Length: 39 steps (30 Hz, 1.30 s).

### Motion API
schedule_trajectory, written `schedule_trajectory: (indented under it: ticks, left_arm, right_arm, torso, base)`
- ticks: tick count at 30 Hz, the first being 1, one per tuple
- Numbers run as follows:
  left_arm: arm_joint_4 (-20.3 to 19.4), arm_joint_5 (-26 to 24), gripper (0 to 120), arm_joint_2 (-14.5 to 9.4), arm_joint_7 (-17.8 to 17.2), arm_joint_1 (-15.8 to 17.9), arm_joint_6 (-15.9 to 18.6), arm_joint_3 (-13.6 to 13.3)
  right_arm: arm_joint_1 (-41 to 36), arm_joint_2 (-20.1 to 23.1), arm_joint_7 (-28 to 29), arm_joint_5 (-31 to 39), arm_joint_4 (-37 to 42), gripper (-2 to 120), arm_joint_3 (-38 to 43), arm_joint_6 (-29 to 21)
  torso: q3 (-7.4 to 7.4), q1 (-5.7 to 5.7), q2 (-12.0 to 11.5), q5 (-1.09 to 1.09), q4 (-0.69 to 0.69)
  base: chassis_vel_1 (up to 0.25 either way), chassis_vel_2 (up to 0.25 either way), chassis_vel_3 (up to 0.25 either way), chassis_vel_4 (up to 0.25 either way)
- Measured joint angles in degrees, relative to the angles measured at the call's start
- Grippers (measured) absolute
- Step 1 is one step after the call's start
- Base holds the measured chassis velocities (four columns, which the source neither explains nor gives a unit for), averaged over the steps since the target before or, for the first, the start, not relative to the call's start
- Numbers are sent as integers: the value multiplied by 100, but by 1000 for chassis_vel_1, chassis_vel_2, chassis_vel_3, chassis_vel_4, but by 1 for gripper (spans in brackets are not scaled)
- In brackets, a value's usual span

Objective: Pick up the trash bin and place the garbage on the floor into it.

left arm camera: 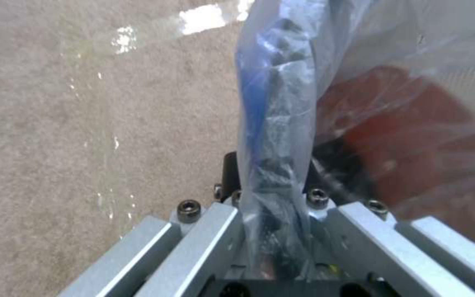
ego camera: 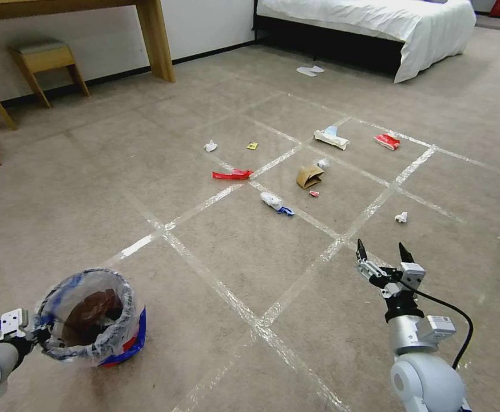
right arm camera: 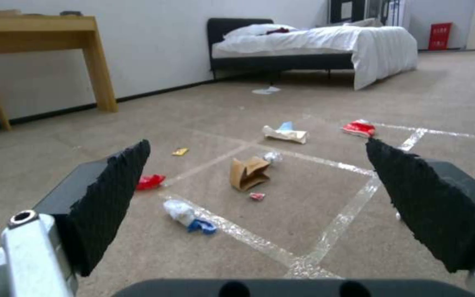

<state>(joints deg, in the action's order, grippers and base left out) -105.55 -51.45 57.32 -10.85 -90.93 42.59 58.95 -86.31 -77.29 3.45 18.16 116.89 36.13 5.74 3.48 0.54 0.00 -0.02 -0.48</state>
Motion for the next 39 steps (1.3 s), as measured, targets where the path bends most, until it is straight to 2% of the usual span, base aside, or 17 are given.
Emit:
schedule_trajectory:
  ticks: [5,7,19,21,25,28,31,33,39]
  left_arm:
    - [-290,-53,1,87,-125,-121,2,163]
    - [-536,-182,1,140,-268,-193,2,273]
    - [-882,-615,1,199,-564,-168,-22,618]
    - [-1061,-807,1,209,-632,-168,-29,781]
    - [-1235,-939,1,212,-675,-186,-32,878]
    - [-1555,-1061,1,230,-753,-234,-36,995]
    - [-1694,-1115,1,249,-803,-258,-37,1027]
    - [-1927,-1307,1,294,-972,-287,-38,1072]
    - [-1915,-1459,1,321,-1167,-269,-40,1069]
  right_arm:
    - [-14,35,9,20,0,100,5,9]
    - [-15,62,11,47,-7,100,6,25]
    - [-47,115,14,66,-30,100,31,48]
    - [-69,111,14,62,-34,100,32,56]
    - [-70,101,13,55,-41,100,27,57]
    - [-62,90,11,40,-78,100,11,57]
    - [-57,86,10,30,-89,100,5,57]
    - [-55,80,10,18,-105,100,-2,59]
    - [-37,78,7,-9,-174,100,-9,137]
  torso:
    - [-1,0,0,1,1]
    - [-1,0,0,1,1]
    - [-1,0,0,2,1]
    - [-1,0,0,2,1]
    - [-1,0,0,2,1]
    - [-2,0,0,3,0]
    - [-1,0,0,2,1]
    - [-2,0,0,3,0]
    - [-2,0,0,2,1]
  base:
    - [0,0,0,0]
    - [0,0,0,0]
    - [0,0,0,0]
    - [0,0,0,0]
    - [0,0,0,0]
    - [0,0,0,0]
    - [0,0,0,0]
    - [0,0,0,0]
    - [0,0,0,0]
